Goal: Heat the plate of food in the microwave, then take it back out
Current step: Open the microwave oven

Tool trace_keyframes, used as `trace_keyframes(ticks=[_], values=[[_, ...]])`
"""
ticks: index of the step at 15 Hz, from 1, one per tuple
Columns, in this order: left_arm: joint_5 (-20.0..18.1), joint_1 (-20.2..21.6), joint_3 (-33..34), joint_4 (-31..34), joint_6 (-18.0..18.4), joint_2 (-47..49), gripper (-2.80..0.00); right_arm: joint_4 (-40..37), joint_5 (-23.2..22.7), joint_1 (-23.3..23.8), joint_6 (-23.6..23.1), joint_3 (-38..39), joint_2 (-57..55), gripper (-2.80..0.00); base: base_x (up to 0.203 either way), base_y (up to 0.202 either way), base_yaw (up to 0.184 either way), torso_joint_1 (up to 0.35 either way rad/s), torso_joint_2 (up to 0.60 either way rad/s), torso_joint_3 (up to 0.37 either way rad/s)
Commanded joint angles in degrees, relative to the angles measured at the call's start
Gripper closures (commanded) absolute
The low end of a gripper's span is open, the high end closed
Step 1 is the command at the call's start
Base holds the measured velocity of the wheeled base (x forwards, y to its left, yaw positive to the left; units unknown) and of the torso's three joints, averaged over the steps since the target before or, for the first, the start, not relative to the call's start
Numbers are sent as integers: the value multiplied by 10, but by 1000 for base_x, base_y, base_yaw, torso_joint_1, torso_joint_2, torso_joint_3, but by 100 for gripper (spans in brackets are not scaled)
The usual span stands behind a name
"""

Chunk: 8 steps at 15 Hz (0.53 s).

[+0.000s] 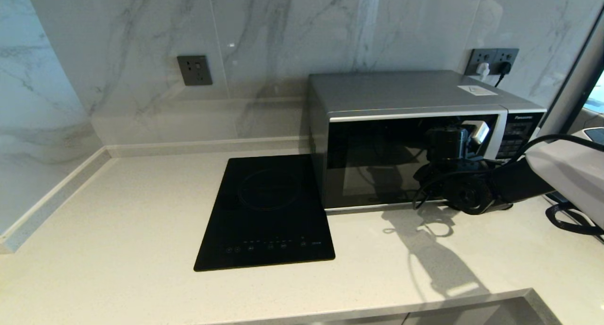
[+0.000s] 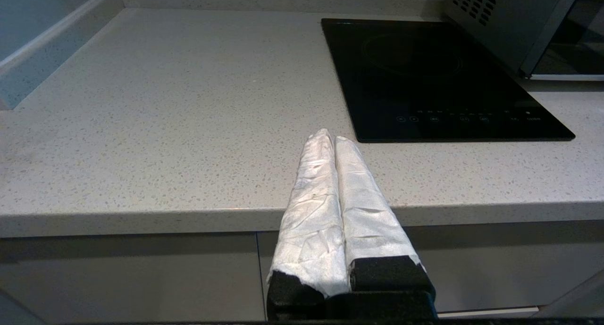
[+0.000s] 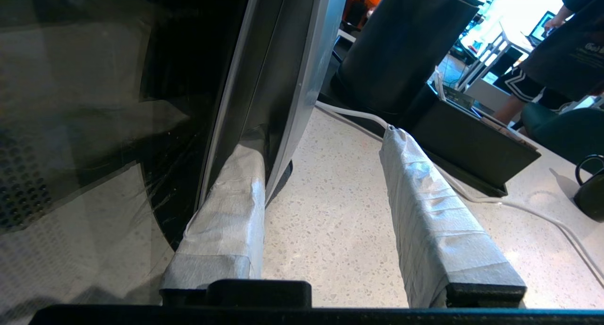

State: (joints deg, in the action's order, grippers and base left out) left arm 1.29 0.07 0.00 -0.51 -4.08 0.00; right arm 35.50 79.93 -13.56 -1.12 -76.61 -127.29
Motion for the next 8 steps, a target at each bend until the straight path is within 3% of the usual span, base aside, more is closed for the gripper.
trace_keyframes(ticks=[1,8], values=[[0,0,0,0,-1,1,0,3,10,-3,0,-1,3,0,0,0,0,0,0,0],[0,0,0,0,-1,1,0,3,25,-9,4,2,3,0,0,0,0,0,0,0]])
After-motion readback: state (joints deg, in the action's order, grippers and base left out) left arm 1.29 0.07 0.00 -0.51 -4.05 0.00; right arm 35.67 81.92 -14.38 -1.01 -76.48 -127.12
